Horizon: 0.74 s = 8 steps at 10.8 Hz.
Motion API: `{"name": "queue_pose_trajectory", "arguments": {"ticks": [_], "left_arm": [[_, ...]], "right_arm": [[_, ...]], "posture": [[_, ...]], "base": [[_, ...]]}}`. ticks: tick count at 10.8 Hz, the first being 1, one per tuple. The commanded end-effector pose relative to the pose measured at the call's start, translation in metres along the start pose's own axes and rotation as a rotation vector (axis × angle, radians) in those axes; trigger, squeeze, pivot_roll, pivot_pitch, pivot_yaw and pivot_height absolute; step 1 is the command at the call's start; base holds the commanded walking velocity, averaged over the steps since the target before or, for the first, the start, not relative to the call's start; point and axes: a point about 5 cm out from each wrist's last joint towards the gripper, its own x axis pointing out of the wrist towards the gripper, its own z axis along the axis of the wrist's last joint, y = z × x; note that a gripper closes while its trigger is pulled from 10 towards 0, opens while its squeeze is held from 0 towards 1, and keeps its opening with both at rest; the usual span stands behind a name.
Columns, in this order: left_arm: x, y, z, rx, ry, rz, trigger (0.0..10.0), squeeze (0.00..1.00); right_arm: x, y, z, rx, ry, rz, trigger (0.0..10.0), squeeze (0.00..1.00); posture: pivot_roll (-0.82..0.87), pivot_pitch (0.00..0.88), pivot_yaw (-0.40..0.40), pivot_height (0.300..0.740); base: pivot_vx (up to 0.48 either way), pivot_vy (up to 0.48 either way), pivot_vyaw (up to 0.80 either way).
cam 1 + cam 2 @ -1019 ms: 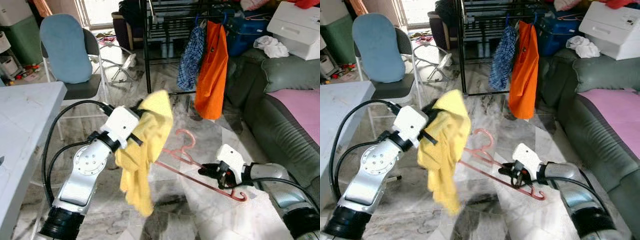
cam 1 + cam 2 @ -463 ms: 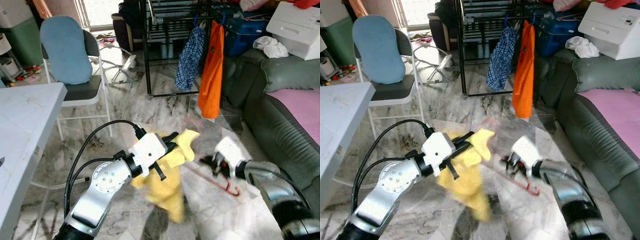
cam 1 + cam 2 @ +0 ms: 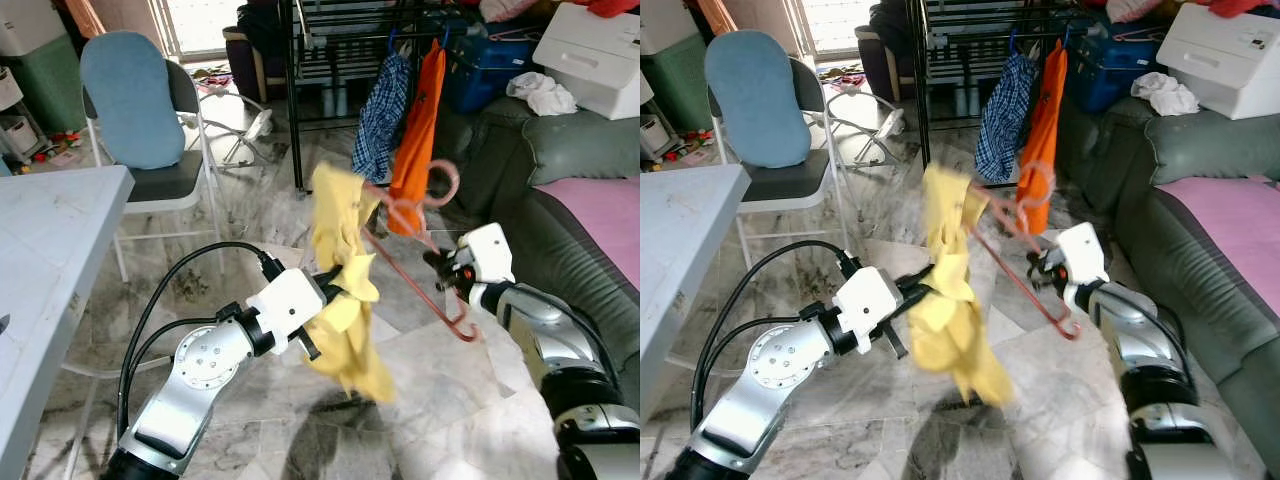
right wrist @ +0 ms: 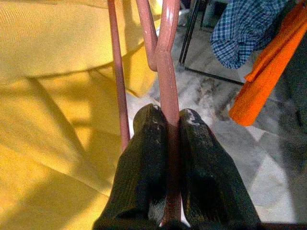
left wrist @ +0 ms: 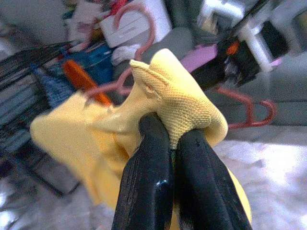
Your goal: Hang hanger
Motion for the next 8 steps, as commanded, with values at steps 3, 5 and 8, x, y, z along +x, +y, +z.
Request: {"name": "queue_pose_trajectory", "arguments": {"ticks": [3, 5, 8], "left_arm": [[0.007, -0.005, -0.016, 0.105, 0.051, 0.058, 10.0, 0.0], [0.012, -0.018, -0.027, 0.093, 0.076, 0.029, 10.0, 0.0], [0.014, -0.036, -0.037, 0.06, 0.079, 0.014, 10.0, 0.0]], "right_arm": [[0.014, 0.022, 0.039, 0.394, -0.209, 0.093, 10.0, 0.0], [0.019, 0.052, 0.058, 0.666, -0.299, 0.251, 10.0, 0.0], [0.022, 0.073, 0.092, 1.057, -0.451, 0.333, 10.0, 0.0]], "posture": [[-0.05, 0.0, 0.021, 0.74], [-0.05, 0.0, 0.021, 0.74], [-0.06, 0.0, 0.017, 0.74]], "base": [[0.0, 0.0, 0.0], [0.0, 0.0, 0.0], [0.0, 0.0, 0.0]]}}
